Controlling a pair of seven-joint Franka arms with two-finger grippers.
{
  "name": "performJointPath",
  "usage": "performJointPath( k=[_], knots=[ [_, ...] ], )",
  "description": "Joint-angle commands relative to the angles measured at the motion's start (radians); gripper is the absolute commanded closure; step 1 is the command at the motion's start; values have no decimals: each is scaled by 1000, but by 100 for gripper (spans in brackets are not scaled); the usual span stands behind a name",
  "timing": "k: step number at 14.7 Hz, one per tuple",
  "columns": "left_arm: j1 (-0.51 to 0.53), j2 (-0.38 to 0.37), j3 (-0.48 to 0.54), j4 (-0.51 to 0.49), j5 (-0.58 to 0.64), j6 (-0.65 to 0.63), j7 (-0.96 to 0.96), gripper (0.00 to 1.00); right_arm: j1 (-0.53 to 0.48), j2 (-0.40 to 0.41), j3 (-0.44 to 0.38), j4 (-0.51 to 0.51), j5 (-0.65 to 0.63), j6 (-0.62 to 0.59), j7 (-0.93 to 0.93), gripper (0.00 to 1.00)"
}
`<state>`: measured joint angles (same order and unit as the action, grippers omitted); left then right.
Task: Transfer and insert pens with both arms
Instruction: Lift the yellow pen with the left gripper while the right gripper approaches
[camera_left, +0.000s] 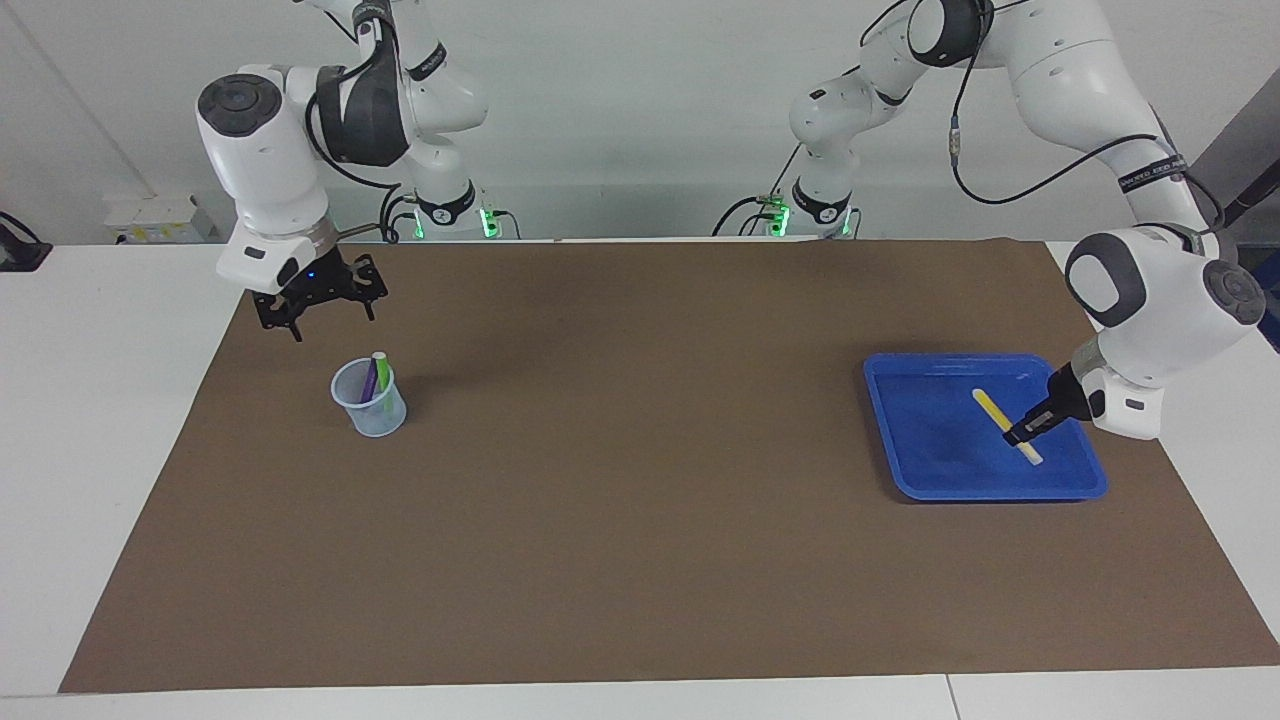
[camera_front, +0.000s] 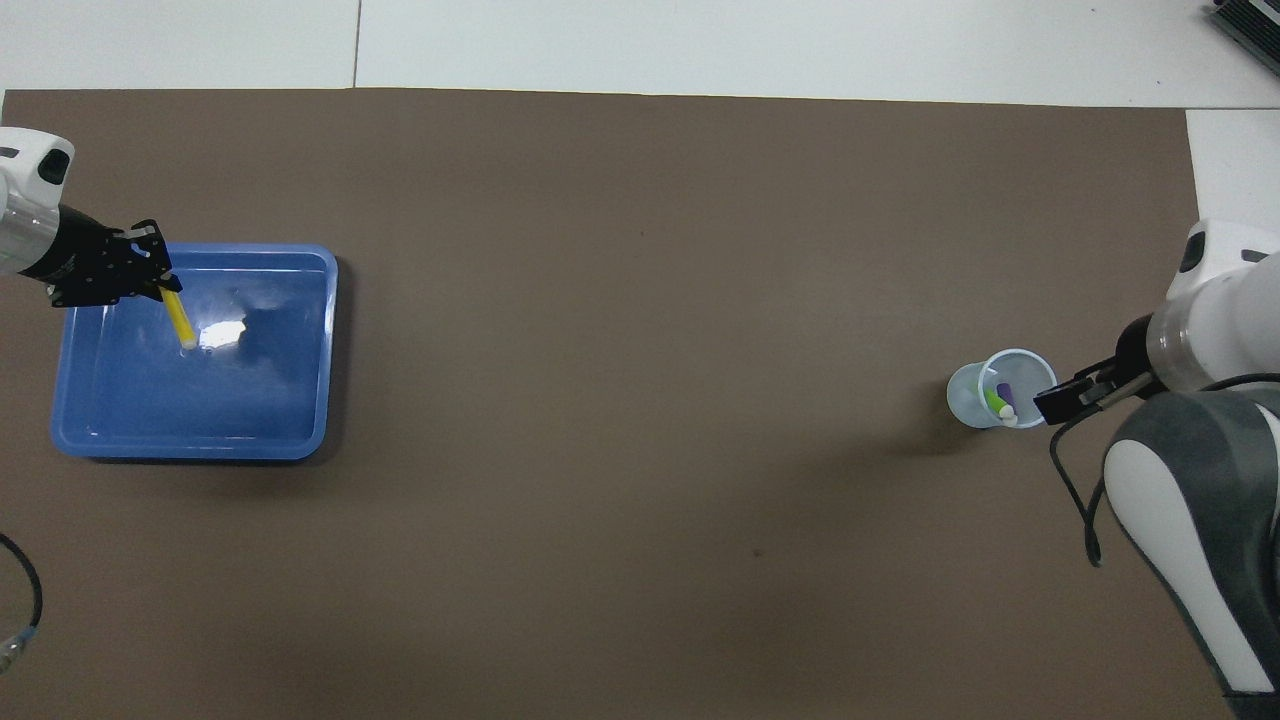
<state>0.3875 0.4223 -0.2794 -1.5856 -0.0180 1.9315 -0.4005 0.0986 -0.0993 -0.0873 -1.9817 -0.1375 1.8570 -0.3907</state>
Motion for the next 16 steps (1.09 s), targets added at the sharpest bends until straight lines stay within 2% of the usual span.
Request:
performJointPath(
  k=[1,6,13,16],
  knots=[
    [-13,-60,11,-5,-56,-72,-172,100,-7,-8,6,58,42,-71,-5,0],
    [-87,-109,3,-16,-175,-85,-545,100,-5,-8,7,136,102,-157,25,0],
    [-266,-154,0,-33,-247,-68,-961,100,18,-23,21,142,265,-159,150,0],
    [-338,-166,0,-37,-266,-60,-1076,100,26,-23,44,143,363,-144,211,0]
  ],
)
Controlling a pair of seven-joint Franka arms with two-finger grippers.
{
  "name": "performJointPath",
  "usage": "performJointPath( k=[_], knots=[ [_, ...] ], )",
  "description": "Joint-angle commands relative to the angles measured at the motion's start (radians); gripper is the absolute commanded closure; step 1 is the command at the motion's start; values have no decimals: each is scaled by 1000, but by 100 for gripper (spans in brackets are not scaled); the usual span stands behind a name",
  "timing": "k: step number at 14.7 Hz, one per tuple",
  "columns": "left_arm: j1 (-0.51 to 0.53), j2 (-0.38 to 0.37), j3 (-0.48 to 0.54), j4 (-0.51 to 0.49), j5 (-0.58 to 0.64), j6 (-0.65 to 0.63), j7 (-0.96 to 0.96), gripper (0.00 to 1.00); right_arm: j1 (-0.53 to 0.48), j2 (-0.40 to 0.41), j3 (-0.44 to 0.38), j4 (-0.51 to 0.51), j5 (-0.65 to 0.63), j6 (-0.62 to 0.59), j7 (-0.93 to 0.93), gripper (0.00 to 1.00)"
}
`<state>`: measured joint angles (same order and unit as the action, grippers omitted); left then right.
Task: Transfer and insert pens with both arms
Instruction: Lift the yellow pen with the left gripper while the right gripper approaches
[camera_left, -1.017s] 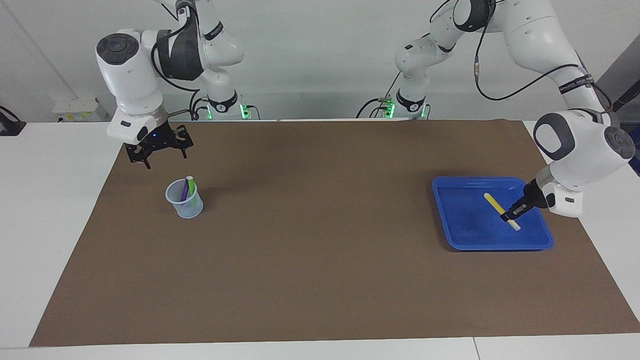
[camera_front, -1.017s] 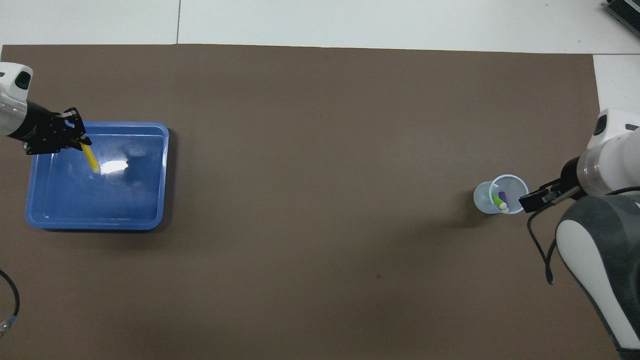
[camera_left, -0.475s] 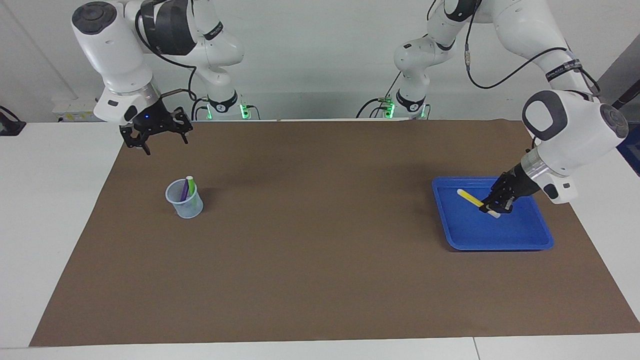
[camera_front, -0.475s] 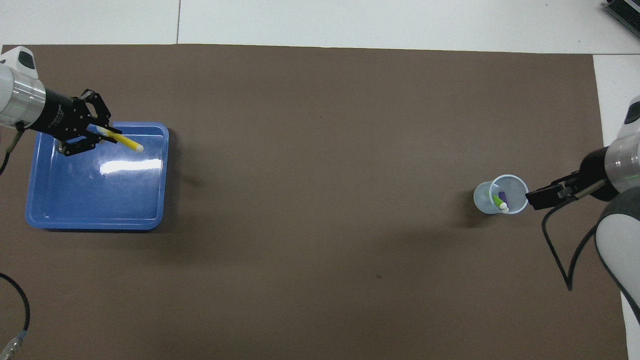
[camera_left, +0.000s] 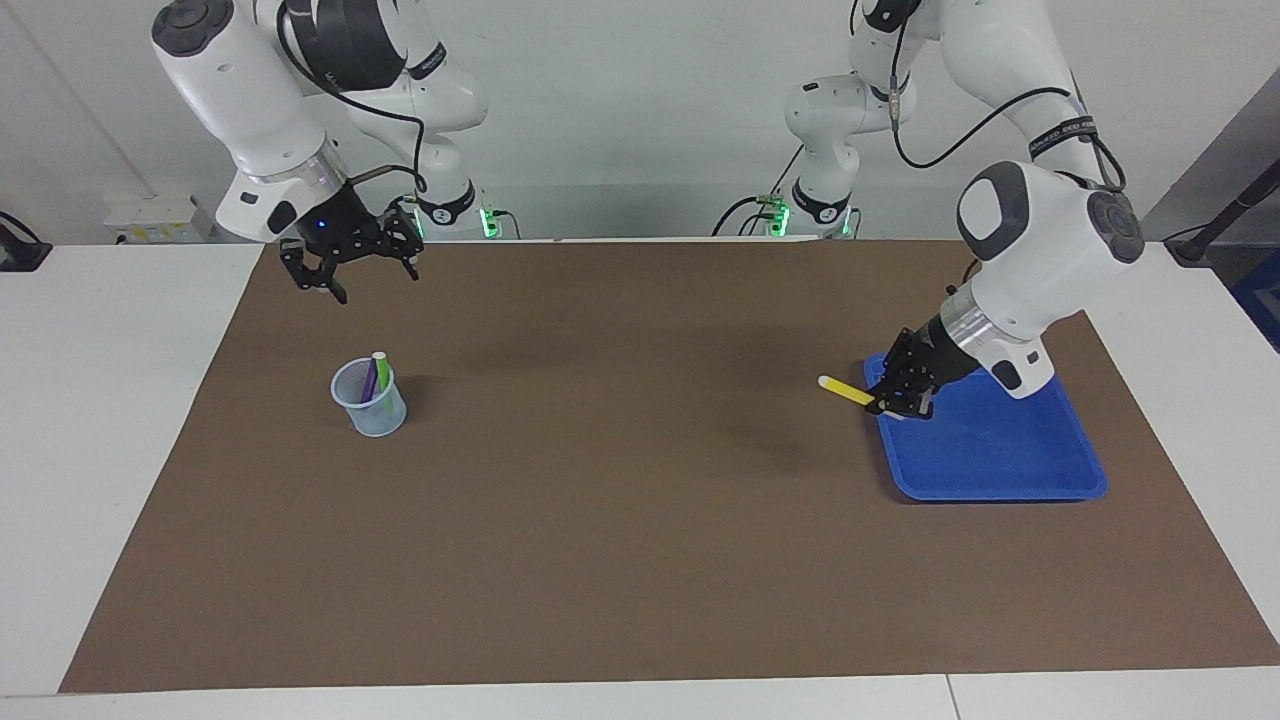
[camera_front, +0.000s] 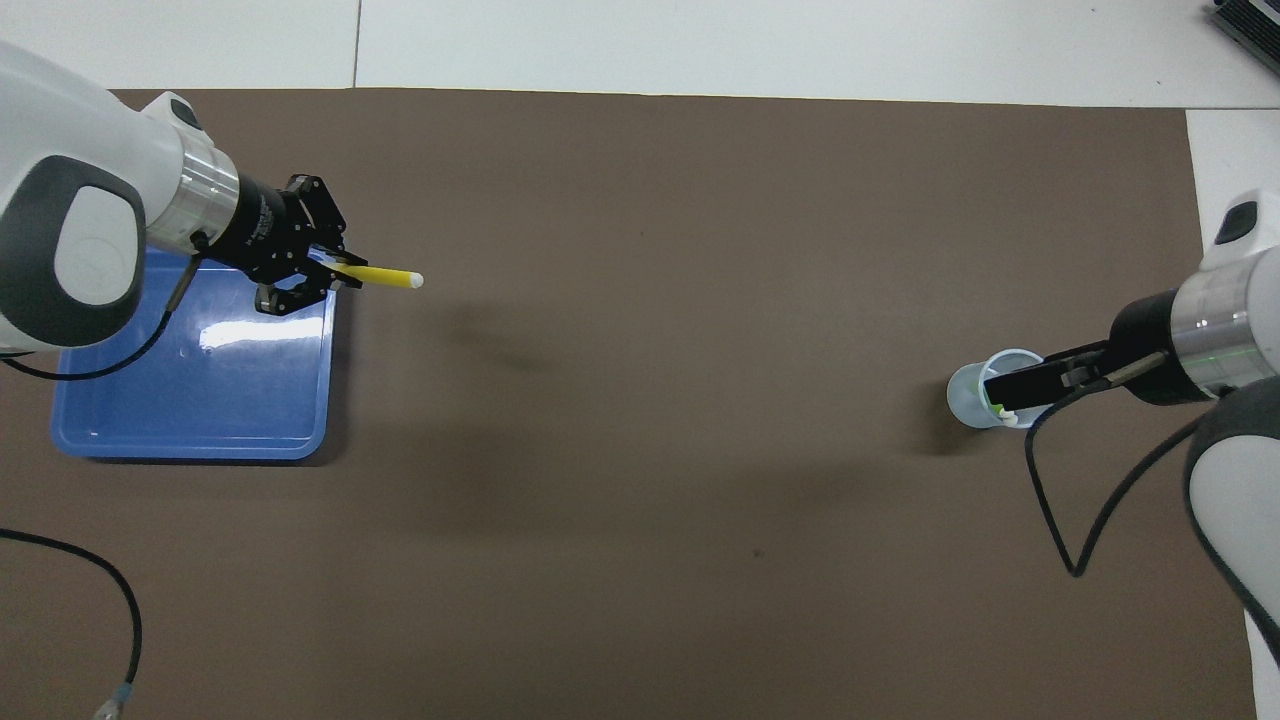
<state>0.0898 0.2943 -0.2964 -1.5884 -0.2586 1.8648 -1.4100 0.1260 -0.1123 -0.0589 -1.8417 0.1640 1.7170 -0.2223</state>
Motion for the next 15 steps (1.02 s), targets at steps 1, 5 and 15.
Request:
performJointPath(
  k=[1,5,15],
  knots=[
    [-60,-46,17,-42,-54,8,-85,100,-2,-10,23,1,90,3,60,0],
    [-157,-67,17,-79,-166,45,-151,100,-2,-10,45,-1,190,42,92,0],
    [-387,-80,17,-133,-311,258,-359,100,66,-18,45,-36,365,128,113,0]
  ],
)
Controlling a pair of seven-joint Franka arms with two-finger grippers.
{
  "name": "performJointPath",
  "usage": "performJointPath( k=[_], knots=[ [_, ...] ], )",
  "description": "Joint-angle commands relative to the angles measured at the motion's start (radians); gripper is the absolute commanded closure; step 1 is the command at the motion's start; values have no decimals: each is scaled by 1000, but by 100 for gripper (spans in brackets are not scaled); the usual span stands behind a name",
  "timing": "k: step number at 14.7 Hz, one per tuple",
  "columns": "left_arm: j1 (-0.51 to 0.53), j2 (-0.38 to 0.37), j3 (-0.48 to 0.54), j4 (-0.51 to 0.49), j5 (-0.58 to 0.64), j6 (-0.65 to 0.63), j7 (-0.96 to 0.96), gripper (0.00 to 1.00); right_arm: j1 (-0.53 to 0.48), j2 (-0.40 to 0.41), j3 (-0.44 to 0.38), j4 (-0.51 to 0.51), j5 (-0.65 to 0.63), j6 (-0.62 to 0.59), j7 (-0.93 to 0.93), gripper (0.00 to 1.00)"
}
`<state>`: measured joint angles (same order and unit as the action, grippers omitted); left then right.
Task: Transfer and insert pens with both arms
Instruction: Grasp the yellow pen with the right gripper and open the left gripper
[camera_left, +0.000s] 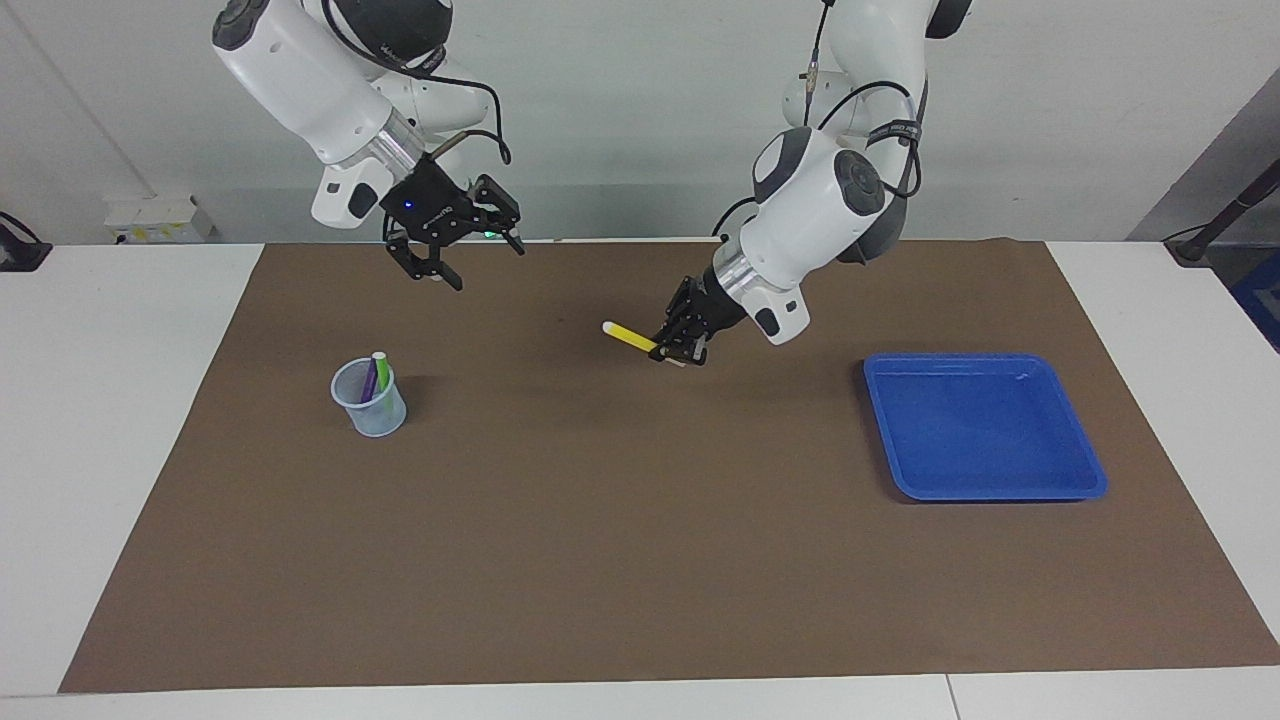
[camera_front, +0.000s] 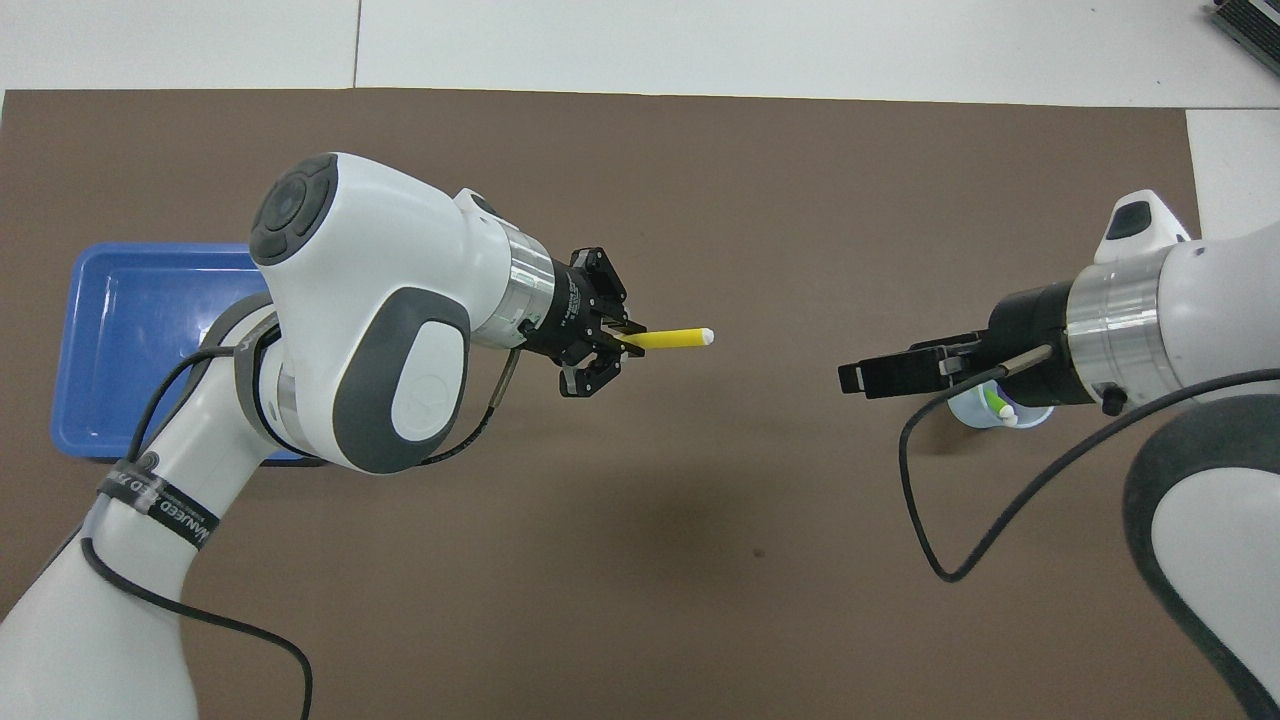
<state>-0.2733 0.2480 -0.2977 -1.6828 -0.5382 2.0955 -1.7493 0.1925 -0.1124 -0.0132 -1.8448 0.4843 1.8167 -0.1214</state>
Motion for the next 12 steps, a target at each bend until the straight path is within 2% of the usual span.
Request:
performJointPath(
  k=[1,12],
  knots=[
    [-30,-33,19,-40,-32,29,-21,100,4,-18,-1,-34,51,32,12,0],
    [-130,-49,15,-52,-77,101,-81,100,54,-6,-1,-59,86,119,17,3]
  ],
)
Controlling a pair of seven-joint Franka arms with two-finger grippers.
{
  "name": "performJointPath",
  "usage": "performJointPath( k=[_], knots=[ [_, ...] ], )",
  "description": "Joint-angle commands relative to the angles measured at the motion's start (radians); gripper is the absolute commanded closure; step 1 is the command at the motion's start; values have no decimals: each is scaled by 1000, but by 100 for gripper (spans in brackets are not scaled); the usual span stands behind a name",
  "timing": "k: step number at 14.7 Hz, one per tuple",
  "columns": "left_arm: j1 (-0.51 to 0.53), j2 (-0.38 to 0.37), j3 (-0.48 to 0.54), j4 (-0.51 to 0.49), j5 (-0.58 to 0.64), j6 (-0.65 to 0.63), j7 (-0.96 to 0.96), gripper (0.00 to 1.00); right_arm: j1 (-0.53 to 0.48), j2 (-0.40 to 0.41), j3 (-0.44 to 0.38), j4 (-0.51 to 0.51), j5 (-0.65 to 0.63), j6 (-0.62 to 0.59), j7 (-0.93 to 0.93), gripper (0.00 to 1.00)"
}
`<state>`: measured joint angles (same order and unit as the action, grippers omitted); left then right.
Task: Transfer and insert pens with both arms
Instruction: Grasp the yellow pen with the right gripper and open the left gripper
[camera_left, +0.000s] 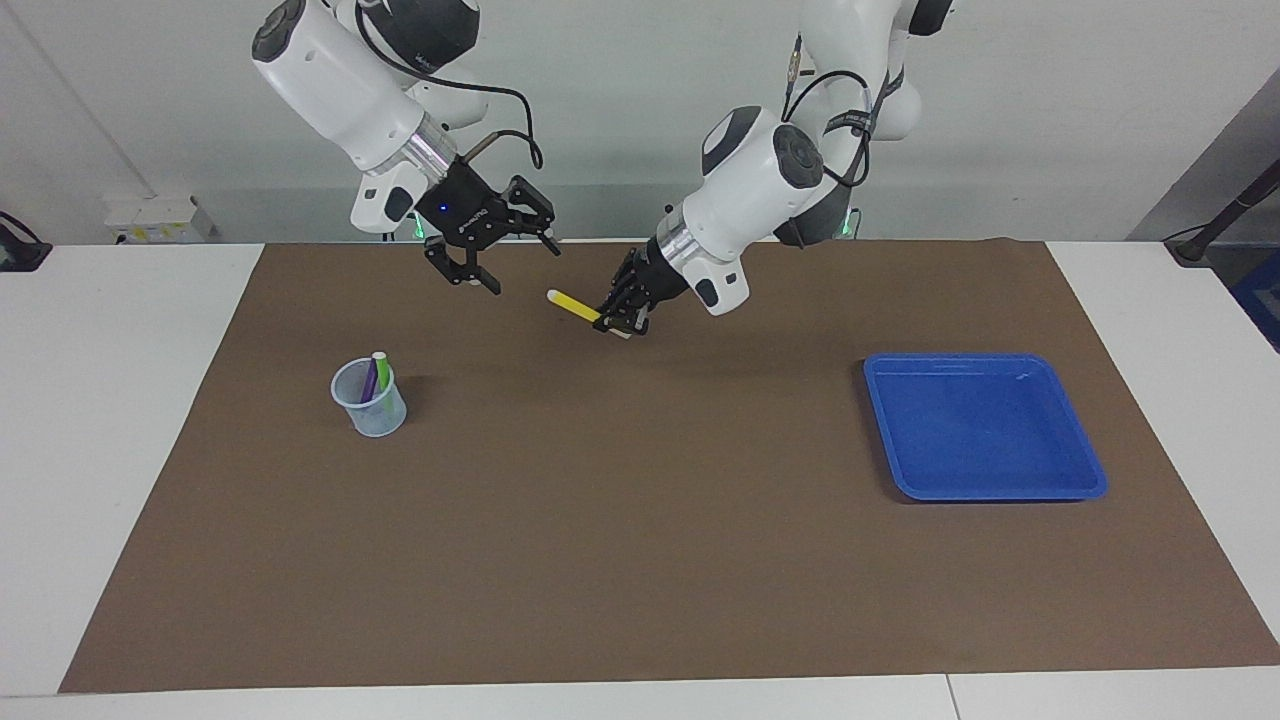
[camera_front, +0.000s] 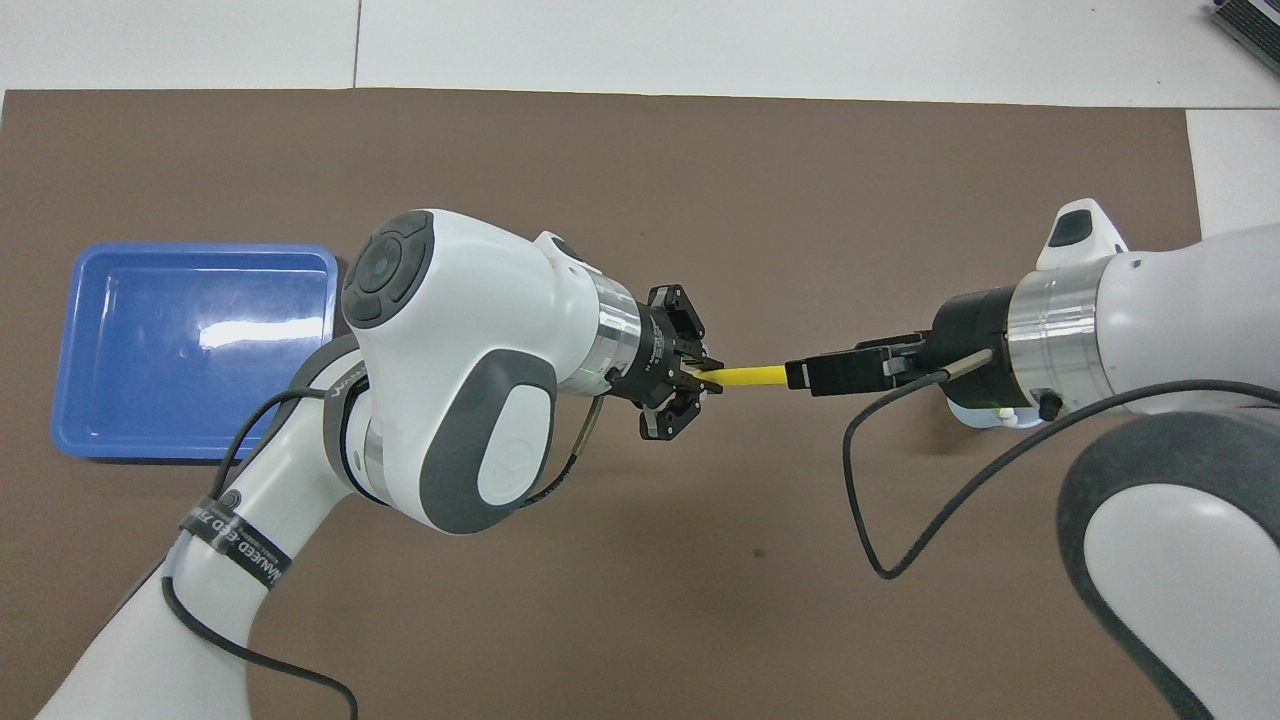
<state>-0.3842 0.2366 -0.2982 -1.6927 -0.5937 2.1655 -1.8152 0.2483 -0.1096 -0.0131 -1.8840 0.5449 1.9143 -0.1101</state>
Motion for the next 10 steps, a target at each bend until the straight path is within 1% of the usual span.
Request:
performJointPath(
  k=[1,5,10],
  knots=[
    [-21,-37,16,-42,-21,37,-15,100,-1,-10,-1,-23,26,22,3,4],
    [-21,-46,16,-42,-23,37,-16,100,23,-7,-1,-35,26,35,1,4],
    [-24,-65,16,-42,-41,37,-19,100,26,-1,-1,-49,21,43,-8,5]
  ],
)
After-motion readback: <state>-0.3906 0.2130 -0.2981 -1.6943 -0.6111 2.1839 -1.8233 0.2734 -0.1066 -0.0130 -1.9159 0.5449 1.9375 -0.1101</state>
